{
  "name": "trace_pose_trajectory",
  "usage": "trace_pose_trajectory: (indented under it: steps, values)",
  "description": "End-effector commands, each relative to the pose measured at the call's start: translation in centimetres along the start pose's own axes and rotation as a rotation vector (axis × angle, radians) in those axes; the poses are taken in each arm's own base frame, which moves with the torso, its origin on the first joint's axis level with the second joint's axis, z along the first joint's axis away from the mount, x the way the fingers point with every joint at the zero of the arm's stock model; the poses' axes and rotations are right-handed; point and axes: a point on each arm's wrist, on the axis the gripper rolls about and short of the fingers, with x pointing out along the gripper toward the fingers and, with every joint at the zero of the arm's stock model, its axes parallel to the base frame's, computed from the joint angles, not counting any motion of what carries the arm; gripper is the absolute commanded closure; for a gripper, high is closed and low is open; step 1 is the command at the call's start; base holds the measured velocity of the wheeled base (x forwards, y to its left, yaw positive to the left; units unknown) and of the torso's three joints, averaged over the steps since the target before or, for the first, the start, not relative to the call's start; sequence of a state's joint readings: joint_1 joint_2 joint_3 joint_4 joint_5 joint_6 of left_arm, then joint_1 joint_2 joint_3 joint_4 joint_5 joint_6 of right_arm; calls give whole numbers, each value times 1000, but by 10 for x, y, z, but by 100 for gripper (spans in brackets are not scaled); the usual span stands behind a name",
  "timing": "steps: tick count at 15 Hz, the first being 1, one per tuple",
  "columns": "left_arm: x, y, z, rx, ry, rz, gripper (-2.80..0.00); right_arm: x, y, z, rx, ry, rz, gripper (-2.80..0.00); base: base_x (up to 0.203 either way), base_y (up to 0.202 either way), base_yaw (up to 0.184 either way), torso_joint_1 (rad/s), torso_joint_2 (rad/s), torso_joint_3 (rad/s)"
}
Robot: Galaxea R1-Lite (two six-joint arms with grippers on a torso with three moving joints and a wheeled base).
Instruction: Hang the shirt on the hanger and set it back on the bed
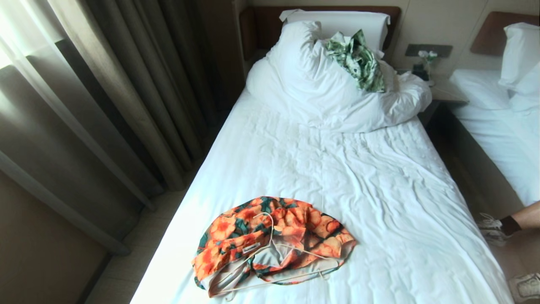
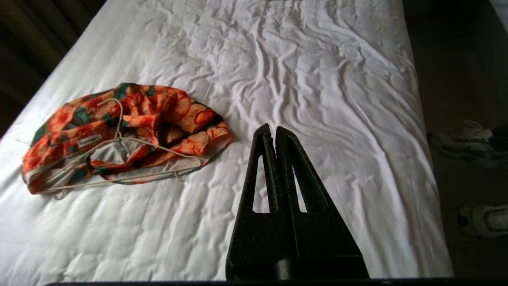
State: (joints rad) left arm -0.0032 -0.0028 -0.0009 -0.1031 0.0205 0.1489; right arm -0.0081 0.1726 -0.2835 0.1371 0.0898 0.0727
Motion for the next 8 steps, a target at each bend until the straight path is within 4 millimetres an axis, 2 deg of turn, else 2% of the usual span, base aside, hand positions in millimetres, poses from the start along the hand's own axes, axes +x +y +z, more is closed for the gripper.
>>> trace_pose_trajectory:
  steps: [1, 3, 5, 8]
  values:
    - [1, -1, -6, 0, 22, -18, 0, 7, -2, -17, -28, 31, -1, 0, 0, 0, 0, 0, 0, 0]
    - [2, -3, -11, -17, 34, -60, 0, 12, -4, -37, -65, 42, 0, 0, 0, 0, 0, 0, 0, 0]
    - [2, -3, -11, -82, 39, -45, 0, 8, -4, -51, -95, 5, 4, 0, 0, 0, 0, 0, 0, 0]
    - [2, -3, -11, -89, 35, -40, 0, 3, -5, -58, -143, -44, -20, 0, 0, 0, 0, 0, 0, 0]
